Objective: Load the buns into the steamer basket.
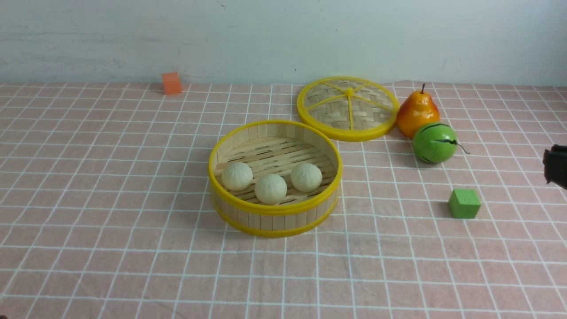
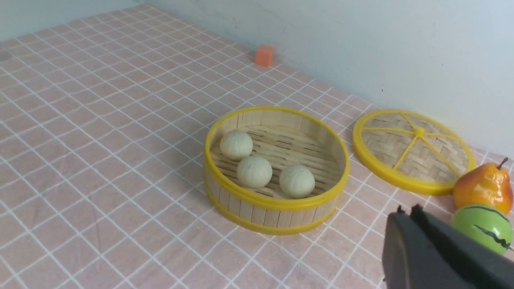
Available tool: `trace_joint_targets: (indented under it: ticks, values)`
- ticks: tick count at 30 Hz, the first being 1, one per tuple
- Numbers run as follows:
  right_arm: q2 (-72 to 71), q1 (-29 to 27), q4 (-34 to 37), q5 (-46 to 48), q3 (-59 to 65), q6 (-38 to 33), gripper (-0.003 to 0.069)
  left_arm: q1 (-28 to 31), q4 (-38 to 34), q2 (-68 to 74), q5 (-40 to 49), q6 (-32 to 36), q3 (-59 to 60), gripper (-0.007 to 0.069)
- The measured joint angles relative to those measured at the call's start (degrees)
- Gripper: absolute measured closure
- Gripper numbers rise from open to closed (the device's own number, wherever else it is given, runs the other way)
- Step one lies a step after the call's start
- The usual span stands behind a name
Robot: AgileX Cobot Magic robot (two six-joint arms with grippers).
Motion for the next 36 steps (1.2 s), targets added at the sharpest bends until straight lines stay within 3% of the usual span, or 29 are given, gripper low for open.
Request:
trace_joint_targets:
  ticks: [7,11,16,23,28,36]
  values:
    - [-5.7,-2.6,-1.9,-10.6,12.8,5.1,0.0680,0.0,0.0,0.0,0.0,0.0,0.0,0.0510]
    - [-15.2,-10.8,-1.9,-18.3,25.6,7.8,0.0680,0.0,0.0,0.0,0.0,0.0,0.0,0.0503]
    - [-27.2,-21.8,-2.3,-21.2,39.6,13.3,0.0680,0.0,0.0,0.0,0.0,0.0,0.0,0.0503]
    - [-36.9,-32.0,-5.1,-17.2,46.4,18.3,0.0680,0.0,0.0,0.0,0.1,0.0,0.0,0.0499]
    - [-37.1,-33.0,-5.6,-9.8,46.4,18.3,0.0680,0.0,-0.1,0.0,0.2,0.0,0.0,0.0498]
    - [-37.1,-33.7,-5.9,-6.0,46.0,14.5,0.0680,0.0,-0.1,0.0,0.2,0.0,0.0,0.0494]
